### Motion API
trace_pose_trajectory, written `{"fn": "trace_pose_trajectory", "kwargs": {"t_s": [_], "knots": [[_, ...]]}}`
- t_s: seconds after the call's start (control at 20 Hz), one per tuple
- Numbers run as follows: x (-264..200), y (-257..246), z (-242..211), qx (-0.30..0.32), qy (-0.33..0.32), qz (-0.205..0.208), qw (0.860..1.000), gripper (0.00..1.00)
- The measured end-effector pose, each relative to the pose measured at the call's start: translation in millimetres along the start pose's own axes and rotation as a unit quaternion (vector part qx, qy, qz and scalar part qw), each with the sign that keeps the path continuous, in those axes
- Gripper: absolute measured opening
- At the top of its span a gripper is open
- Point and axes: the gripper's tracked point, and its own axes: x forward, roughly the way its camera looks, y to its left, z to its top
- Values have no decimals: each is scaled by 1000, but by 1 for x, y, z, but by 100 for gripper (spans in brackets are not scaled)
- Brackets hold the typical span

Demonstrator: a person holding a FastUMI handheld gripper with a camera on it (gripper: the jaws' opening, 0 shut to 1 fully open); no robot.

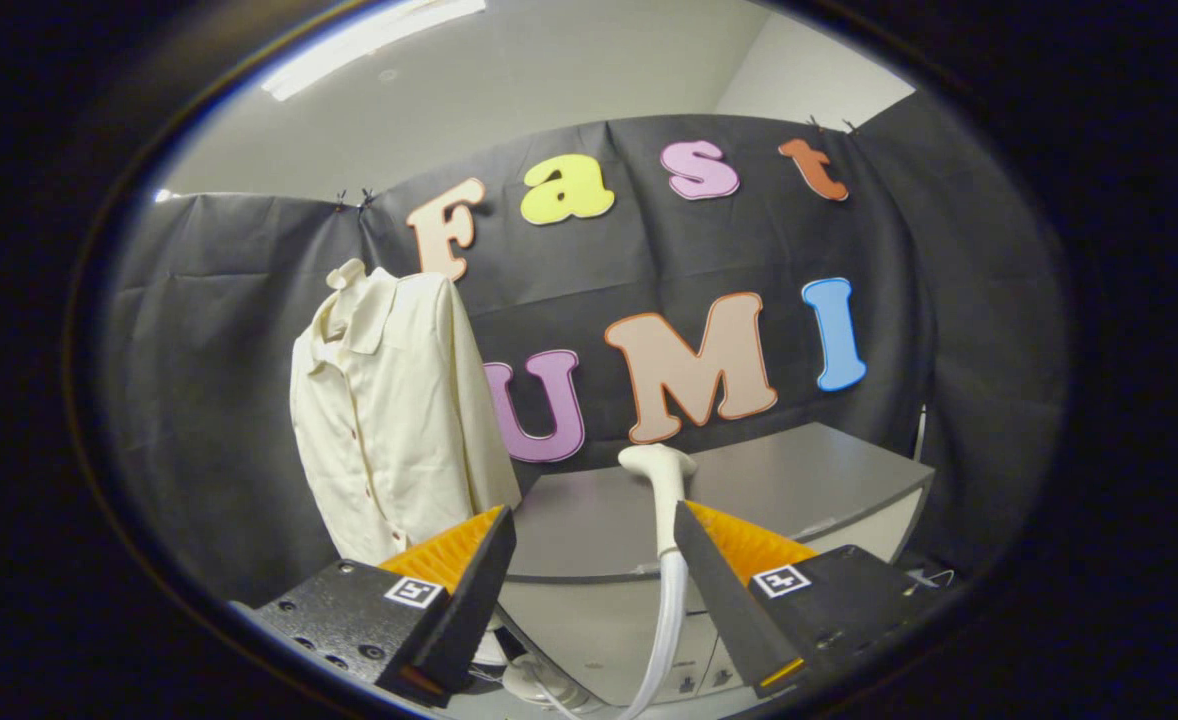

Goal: Iron the clothes twice with a garment steamer, once on the left side and once on the right side.

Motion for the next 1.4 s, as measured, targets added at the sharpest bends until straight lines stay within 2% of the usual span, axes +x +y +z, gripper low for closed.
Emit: {"fn": "trace_pose_trajectory", "kwargs": {"t_s": [0.5, 0.8, 0.9, 1.0, 1.1, 1.25, 1.4], "knots": [[110, -23, 2, -4, 62, 6, 998, 97], [168, -49, 4, -8, 122, -11, 992, 97], [187, -63, 3, -11, 143, -35, 989, 97], [203, -73, -3, 5, 175, -53, 983, 97], [213, -73, -6, 22, 205, -49, 977, 96], [225, -73, -9, 45, 244, -51, 967, 84], [229, -77, -21, 76, 308, -69, 946, 72]]}}
